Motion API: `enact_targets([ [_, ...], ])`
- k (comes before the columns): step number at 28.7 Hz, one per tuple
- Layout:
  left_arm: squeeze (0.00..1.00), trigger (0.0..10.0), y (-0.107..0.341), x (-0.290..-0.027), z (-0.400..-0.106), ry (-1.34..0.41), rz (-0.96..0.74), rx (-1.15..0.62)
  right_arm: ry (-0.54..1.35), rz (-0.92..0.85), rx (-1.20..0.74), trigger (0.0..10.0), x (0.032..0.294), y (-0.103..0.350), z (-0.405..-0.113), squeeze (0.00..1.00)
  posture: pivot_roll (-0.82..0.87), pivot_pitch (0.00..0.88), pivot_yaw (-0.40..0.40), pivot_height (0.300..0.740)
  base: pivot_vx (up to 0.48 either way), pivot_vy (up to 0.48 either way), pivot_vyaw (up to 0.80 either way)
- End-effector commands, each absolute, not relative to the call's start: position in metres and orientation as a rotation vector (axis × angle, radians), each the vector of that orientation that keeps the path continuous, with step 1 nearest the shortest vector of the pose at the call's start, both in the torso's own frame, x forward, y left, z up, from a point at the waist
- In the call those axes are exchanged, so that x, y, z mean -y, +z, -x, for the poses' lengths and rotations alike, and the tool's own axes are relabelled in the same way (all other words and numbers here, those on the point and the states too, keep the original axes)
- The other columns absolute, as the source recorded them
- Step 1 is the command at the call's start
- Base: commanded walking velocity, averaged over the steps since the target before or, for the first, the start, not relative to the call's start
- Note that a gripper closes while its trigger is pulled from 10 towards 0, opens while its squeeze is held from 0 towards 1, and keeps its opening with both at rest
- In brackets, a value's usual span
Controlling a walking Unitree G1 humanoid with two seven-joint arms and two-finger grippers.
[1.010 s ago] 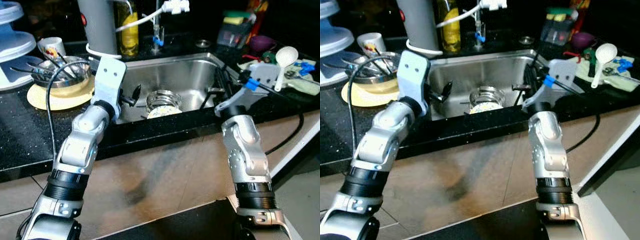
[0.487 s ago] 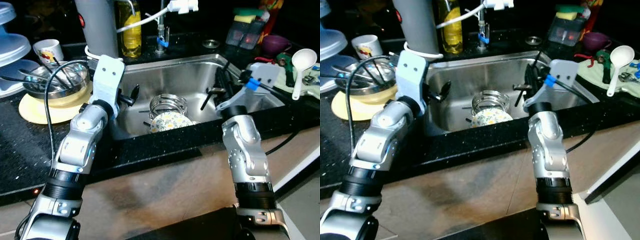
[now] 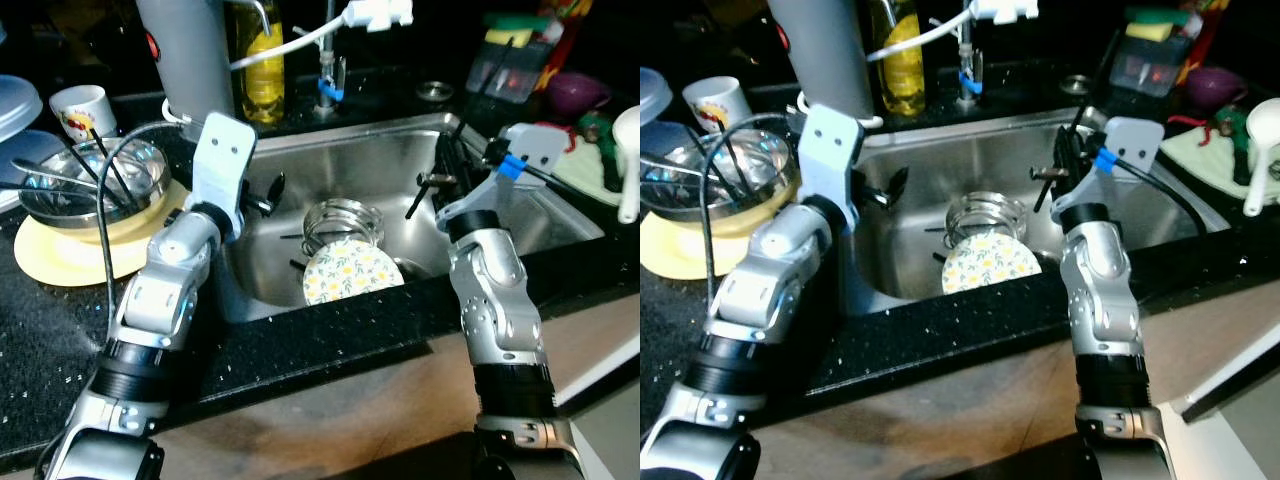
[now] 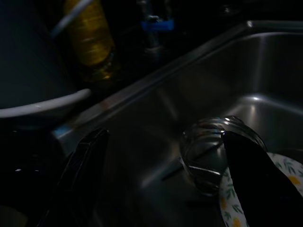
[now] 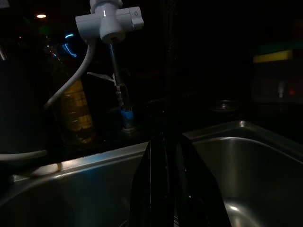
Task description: Kitchen organization
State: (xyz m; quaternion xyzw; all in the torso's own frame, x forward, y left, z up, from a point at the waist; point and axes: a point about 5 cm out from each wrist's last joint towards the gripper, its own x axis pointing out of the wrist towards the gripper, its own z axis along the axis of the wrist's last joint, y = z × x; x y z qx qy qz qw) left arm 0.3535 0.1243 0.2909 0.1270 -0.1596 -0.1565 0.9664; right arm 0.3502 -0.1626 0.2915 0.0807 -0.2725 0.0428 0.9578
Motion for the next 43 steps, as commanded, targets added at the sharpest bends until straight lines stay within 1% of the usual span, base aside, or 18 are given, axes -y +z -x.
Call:
enact_targets([
  [1, 0.00, 10.0, 0.288, -0.123, -0.352, -0.332, -0.270, 0.312, 0.078, -0.163, 0.559, 10.0, 0.166, 0.292, -0.349, 0.00, -0.08, 0.170, 0.004, 0.740, 0.000, 0.000, 0.00],
  [9, 0.00, 10.0, 0.283, -0.119, -0.350, -0.380, -0.283, 0.271, 0.099, -0.137, 0.533, 10.0, 0.165, 0.290, -0.352, 0.00, -0.08, 0.170, 0.004, 0.740, 0.000, 0.000, 0.00],
  [12, 0.00, 10.0, 0.278, -0.120, -0.350, -0.399, -0.327, 0.234, 0.152, -0.077, 0.478, 10.0, 0.164, 0.287, -0.363, 0.00, -0.08, 0.173, 0.005, 0.740, 0.000, 0.000, 0.00],
  [15, 0.00, 10.0, 0.278, -0.122, -0.350, -0.401, -0.339, 0.222, 0.178, -0.052, 0.466, 10.0, 0.164, 0.287, -0.368, 0.00, -0.08, 0.178, 0.003, 0.740, 0.000, 0.000, 0.00],
  [17, 0.00, 10.0, 0.277, -0.122, -0.348, -0.423, -0.360, 0.210, 0.245, 0.015, 0.451, 10.0, 0.161, 0.290, -0.376, 0.00, -0.07, 0.178, 0.001, 0.740, 0.000, 0.000, 0.00],
  [18, 0.00, 10.0, 0.277, -0.122, -0.348, -0.423, -0.360, 0.210, 0.245, 0.015, 0.451, 10.0, 0.161, 0.290, -0.376, 0.00, -0.07, 0.178, 0.001, 0.740, 0.000, 0.000, 0.00],
  [19, 0.00, 10.0, 0.275, -0.121, -0.343, -0.487, -0.422, 0.184, 0.347, 0.141, 0.413, 10.0, 0.153, 0.292, -0.387, 0.00, -0.07, 0.179, -0.001, 0.740, 0.000, 0.000, 0.00],
  [20, 0.00, 10.0, 0.275, -0.121, -0.343, -0.487, -0.422, 0.184, 0.347, 0.141, 0.413, 10.0, 0.153, 0.292, -0.387, 0.00, -0.07, 0.179, -0.001, 0.740, 0.000, 0.000, 0.00],
  [21, 0.00, 10.0, 0.274, -0.121, -0.341, -0.511, -0.452, 0.174, 0.378, 0.177, 0.391, 10.0, 0.150, 0.292, -0.391, 0.00, -0.07, 0.179, -0.001, 0.740, 0.000, 0.000, 0.00],
  [25, 0.00, 10.0, 0.273, -0.122, -0.339, -0.535, -0.467, 0.163, 0.401, 0.196, 0.374, 10.0, 0.148, 0.291, -0.394, 0.00, -0.07, 0.178, -0.001, 0.740, 0.000, 0.000, 0.00],
  [30, 0.00, 10.0, 0.269, -0.118, -0.330, -0.626, -0.480, 0.121, 0.485, 0.270, 0.278, 10.0, 0.136, 0.280, -0.406, 0.00, -0.07, 0.176, -0.001, 0.740, 0.000, 0.000, 0.00],
  [34, 0.00, 10.0, 0.266, -0.114, -0.326, -0.674, -0.495, 0.102, 0.518, 0.367, 0.220, 10.0, 0.131, 0.268, -0.410, 0.00, -0.06, 0.177, -0.003, 0.740, 0.000, 0.000, 0.00],
  [36, 0.00, 10.0, 0.266, -0.114, -0.324, -0.694, -0.506, 0.093, 0.564, 0.488, 0.182, 10.0, 0.128, 0.260, -0.411, 0.00, -0.06, 0.174, -0.004, 0.740, 0.000, 0.000, 0.00],
  [38, 0.00, 10.0, 0.265, -0.115, -0.322, -0.705, -0.508, 0.083, 0.599, 0.560, 0.153, 10.0, 0.127, 0.257, -0.411, 0.00, -0.06, 0.173, -0.005, 0.740, 0.000, 0.000, 0.00],
  [43, 0.00, 10.0, 0.265, -0.116, -0.316, -0.737, -0.518, 0.066, 0.643, 0.657, 0.096, 10.0, 0.129, 0.255, -0.412, 0.00, -0.06, 0.167, -0.005, 0.740, 0.000, 0.000, 0.00],
])
